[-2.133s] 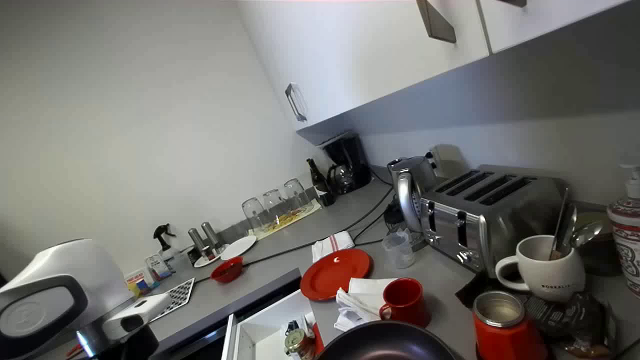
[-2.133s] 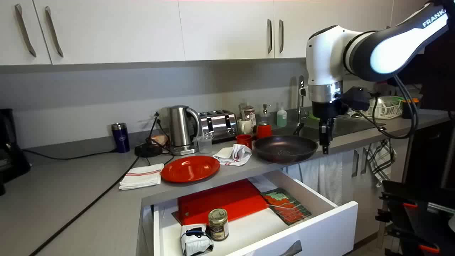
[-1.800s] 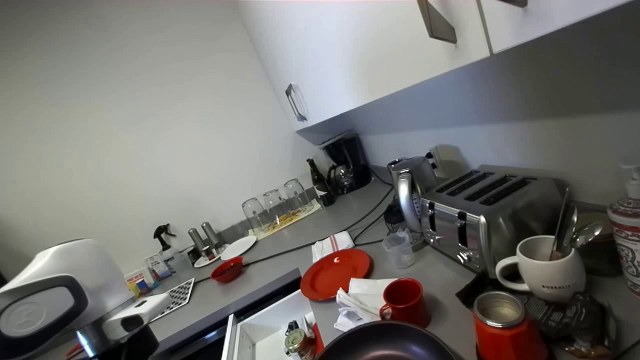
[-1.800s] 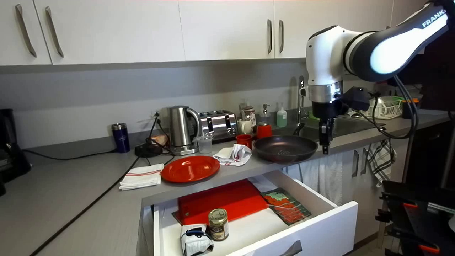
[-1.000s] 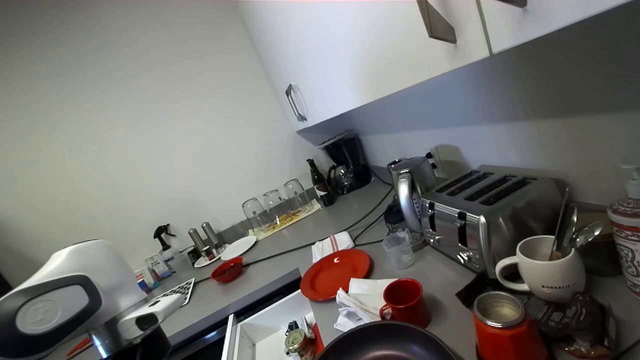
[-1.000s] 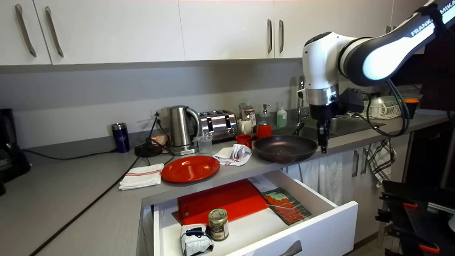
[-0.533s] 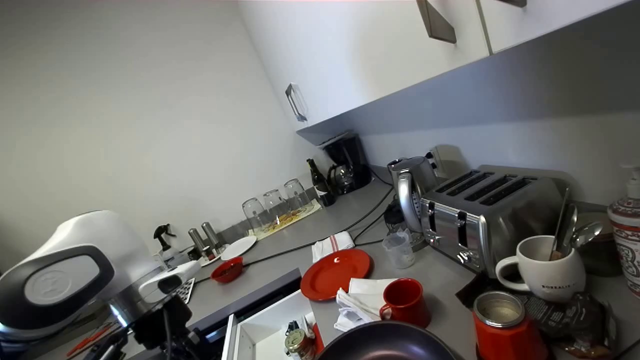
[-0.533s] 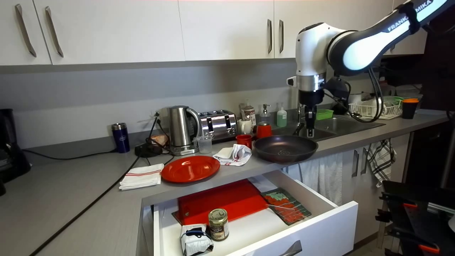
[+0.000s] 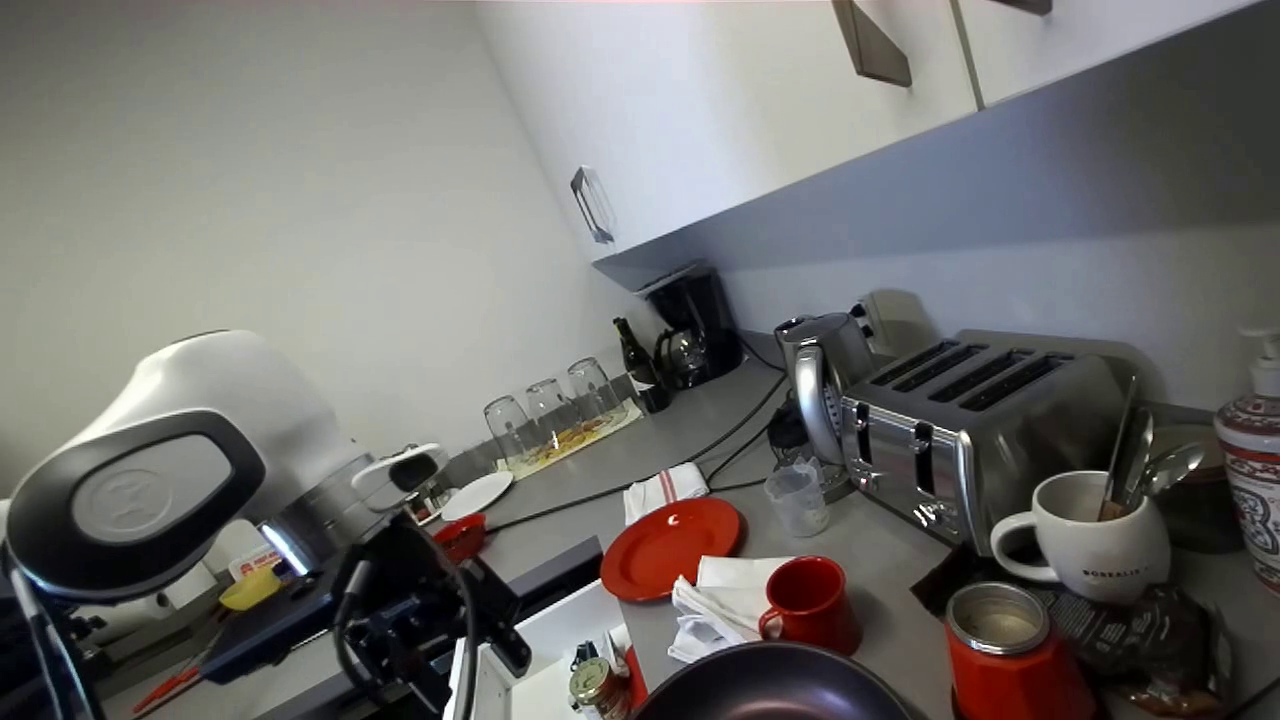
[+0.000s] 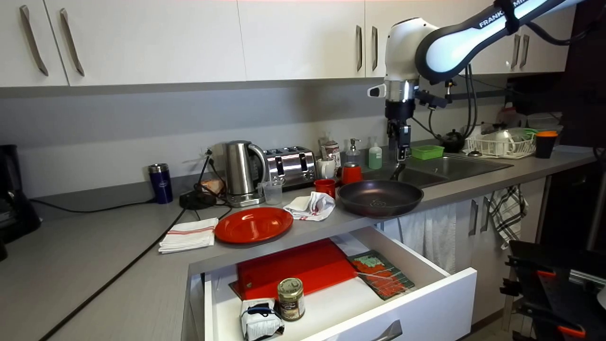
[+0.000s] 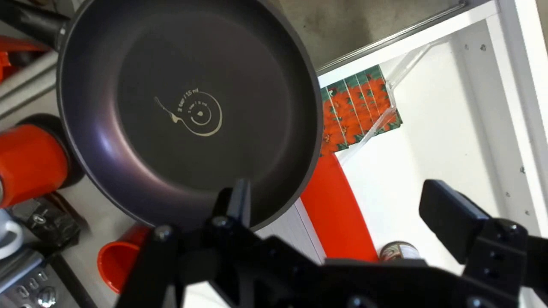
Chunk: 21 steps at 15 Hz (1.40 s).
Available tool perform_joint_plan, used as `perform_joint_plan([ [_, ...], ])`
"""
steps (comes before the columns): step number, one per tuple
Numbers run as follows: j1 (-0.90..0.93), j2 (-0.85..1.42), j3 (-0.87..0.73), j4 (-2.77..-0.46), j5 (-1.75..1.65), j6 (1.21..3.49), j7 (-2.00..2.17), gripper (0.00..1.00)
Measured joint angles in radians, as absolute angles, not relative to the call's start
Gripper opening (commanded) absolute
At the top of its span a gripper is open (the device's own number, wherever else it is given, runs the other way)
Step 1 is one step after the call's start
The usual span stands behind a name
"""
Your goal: Move the cup to the other side of the pen
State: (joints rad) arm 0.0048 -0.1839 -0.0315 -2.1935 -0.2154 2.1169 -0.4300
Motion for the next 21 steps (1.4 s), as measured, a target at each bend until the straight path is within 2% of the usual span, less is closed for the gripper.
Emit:
perform_joint_plan([
  [9,-0.050,-0.028,-0.118,-2.035,-0.209,2.028,-0.900,1.00],
  [21,-0.100,0.224,-0.079,-1.712,-0.138,2.027,-0.953,1.00],
])
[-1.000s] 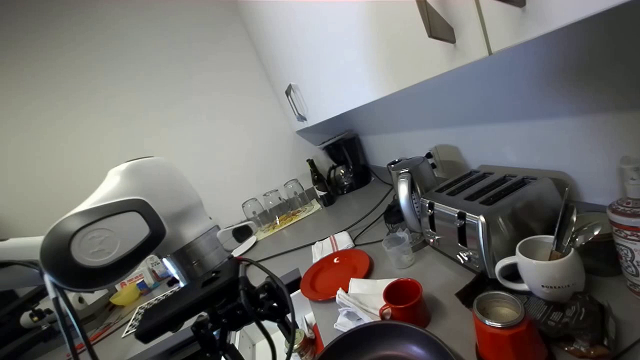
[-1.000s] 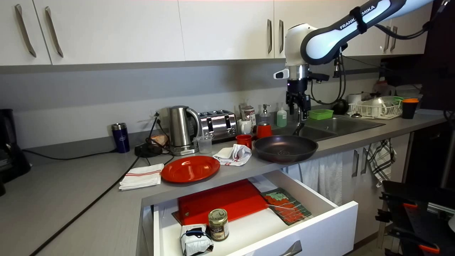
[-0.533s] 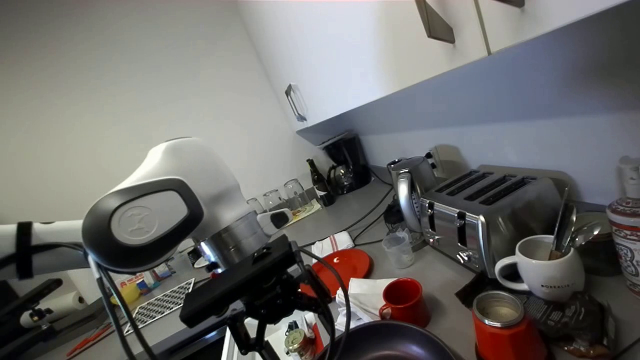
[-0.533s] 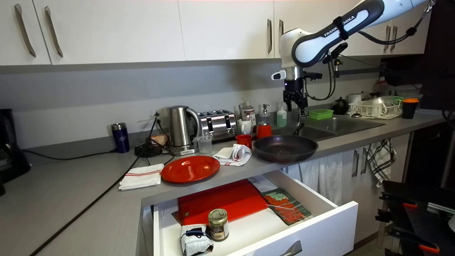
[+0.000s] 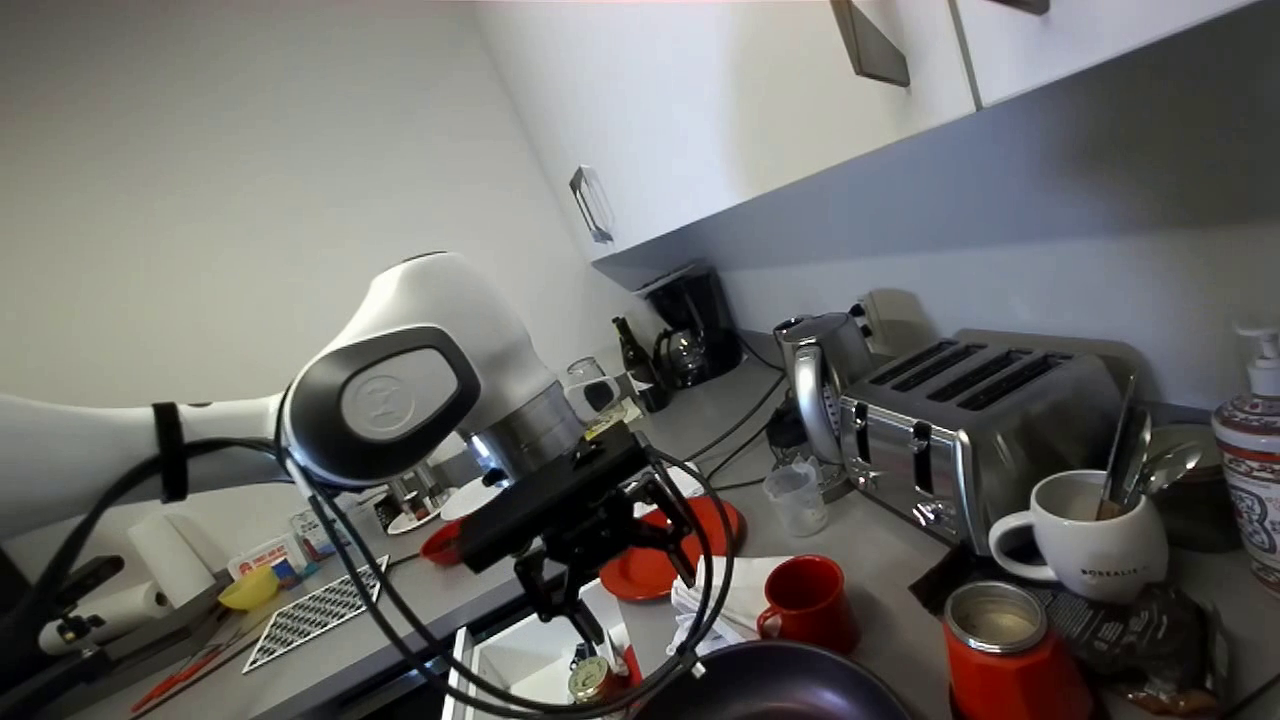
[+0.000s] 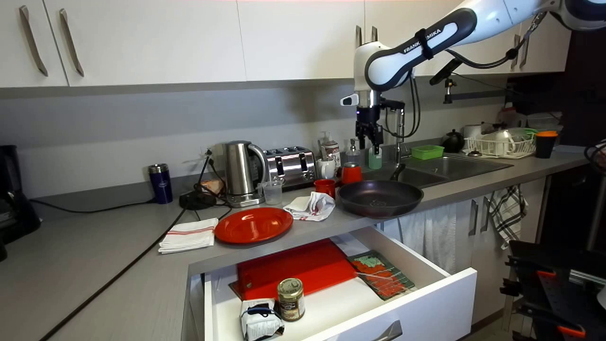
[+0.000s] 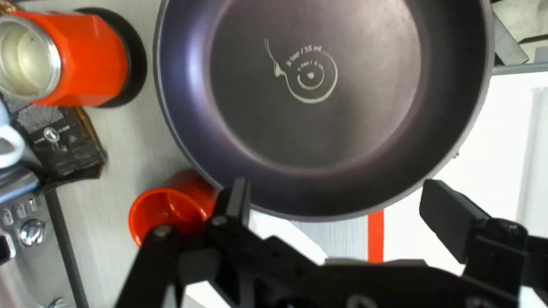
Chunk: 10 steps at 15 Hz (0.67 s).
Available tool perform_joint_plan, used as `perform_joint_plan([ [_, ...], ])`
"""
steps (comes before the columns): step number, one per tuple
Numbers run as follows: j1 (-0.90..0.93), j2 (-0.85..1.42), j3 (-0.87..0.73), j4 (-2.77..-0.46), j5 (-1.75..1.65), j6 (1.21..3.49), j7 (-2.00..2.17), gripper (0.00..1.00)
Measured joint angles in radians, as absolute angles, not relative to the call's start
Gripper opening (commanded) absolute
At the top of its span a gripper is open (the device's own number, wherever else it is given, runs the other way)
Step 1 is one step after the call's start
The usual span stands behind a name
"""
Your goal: Move the cup to the other side of the pen
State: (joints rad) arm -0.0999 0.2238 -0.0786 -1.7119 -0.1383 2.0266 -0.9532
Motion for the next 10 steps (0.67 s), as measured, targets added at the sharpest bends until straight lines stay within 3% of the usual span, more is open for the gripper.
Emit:
perform_joint_plan([
  [4,-0.099,0.318,-0.040,-1.589,-0.112,2.017,-0.959,1.00],
  [10,-0.103,0.319,-0.040,-1.593,-0.113,2.017,-0.959,1.00],
])
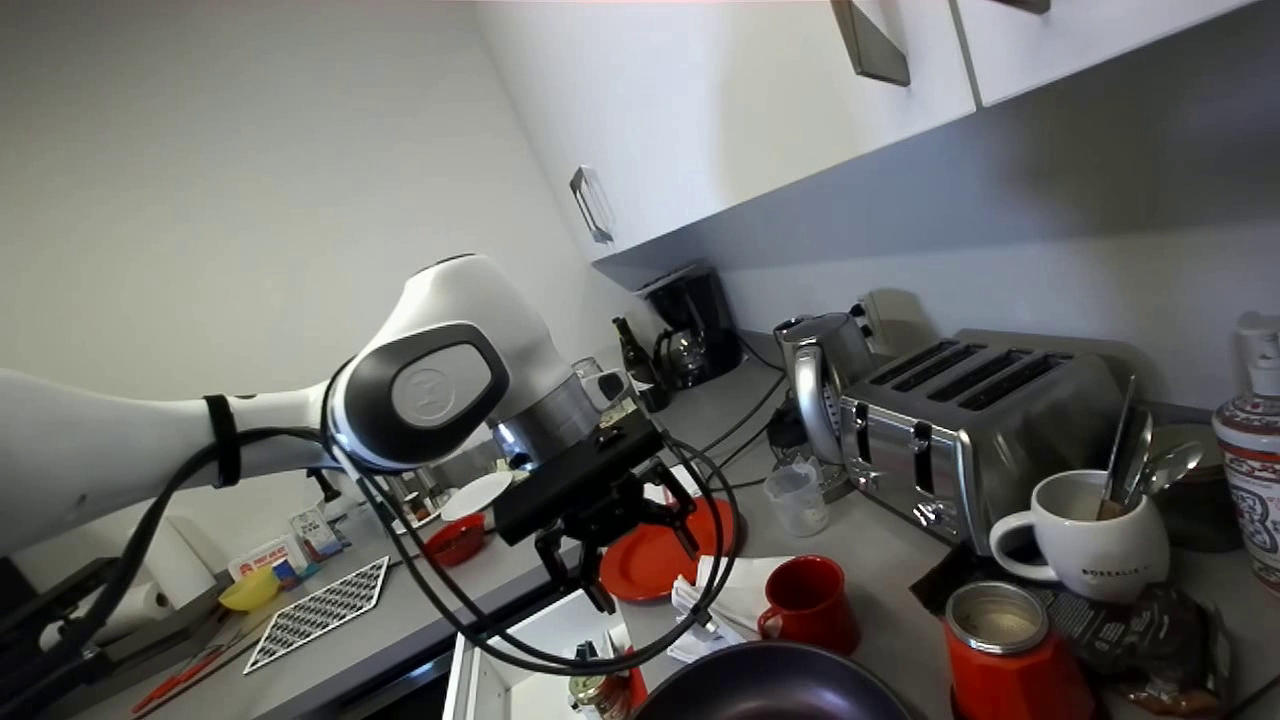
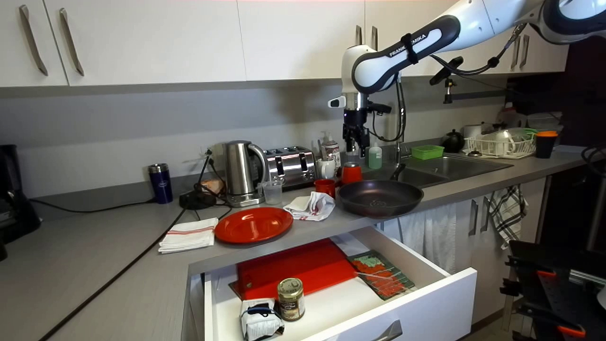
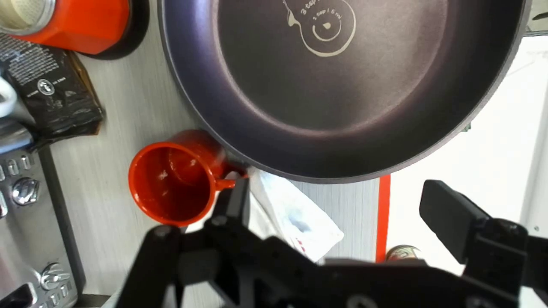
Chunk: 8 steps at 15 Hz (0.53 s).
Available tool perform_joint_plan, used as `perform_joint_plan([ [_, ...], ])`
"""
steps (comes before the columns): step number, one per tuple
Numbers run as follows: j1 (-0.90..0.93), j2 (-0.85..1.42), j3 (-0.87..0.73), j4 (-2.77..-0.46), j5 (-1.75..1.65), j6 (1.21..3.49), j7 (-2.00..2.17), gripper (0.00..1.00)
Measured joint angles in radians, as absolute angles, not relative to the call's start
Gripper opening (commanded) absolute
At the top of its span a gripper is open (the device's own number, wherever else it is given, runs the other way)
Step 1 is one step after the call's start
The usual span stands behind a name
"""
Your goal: Move the cup to the other side of the pen
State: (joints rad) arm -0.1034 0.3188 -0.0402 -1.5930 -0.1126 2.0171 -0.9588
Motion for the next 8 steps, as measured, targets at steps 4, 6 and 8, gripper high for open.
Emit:
perform_joint_plan([
  [4,-0.104,0.326,-0.040,-1.594,-0.113,2.024,-0.959,1.00],
  [6,-0.104,0.345,-0.037,-1.594,-0.112,2.040,-0.965,1.00],
  [8,-0.104,0.373,-0.031,-1.592,-0.112,2.057,-0.982,1.00],
])
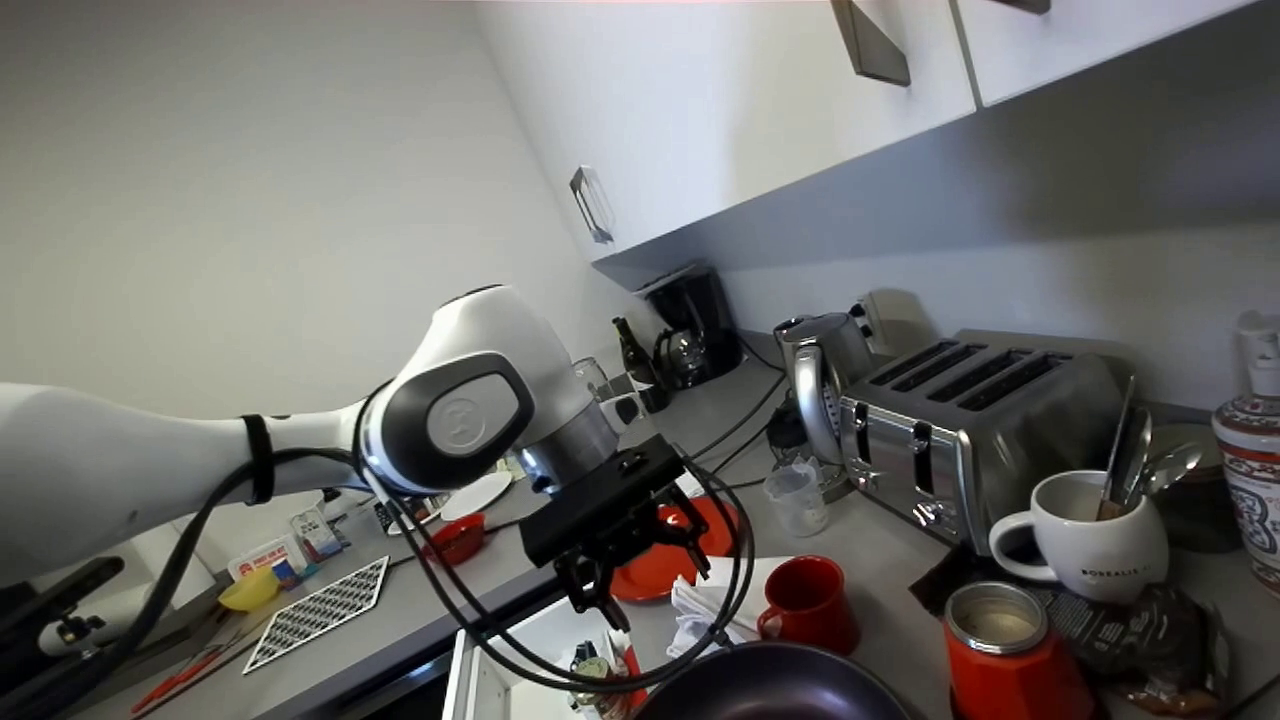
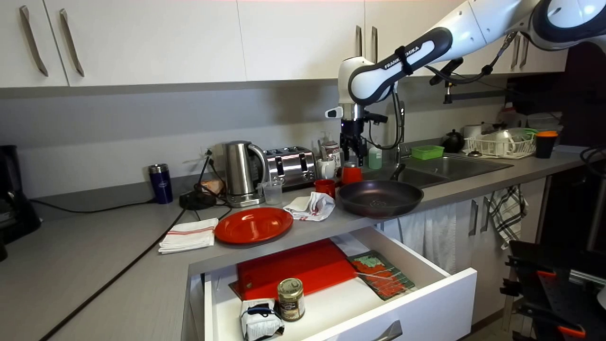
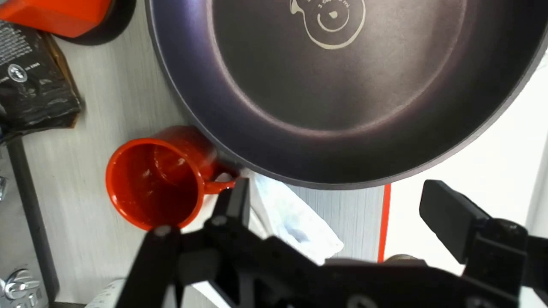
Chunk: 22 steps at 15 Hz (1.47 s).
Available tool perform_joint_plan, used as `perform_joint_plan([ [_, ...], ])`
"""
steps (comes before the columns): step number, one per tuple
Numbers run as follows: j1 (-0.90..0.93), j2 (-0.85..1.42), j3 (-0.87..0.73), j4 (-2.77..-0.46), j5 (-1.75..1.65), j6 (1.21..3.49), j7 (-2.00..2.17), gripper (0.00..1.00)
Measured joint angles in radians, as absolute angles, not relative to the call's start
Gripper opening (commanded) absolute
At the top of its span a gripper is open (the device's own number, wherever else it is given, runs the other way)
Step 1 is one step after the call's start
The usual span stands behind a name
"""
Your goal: Move the cup to the other side of the pen
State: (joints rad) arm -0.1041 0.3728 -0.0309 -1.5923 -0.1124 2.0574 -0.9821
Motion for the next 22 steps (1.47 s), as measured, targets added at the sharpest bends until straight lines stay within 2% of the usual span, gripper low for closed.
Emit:
perform_joint_plan([
  [9,-0.127,0.427,-0.030,-1.537,-0.122,2.143,-1.008,1.00],
  [22,-0.215,0.454,-0.035,-1.428,-0.113,2.146,-1.051,1.00],
])
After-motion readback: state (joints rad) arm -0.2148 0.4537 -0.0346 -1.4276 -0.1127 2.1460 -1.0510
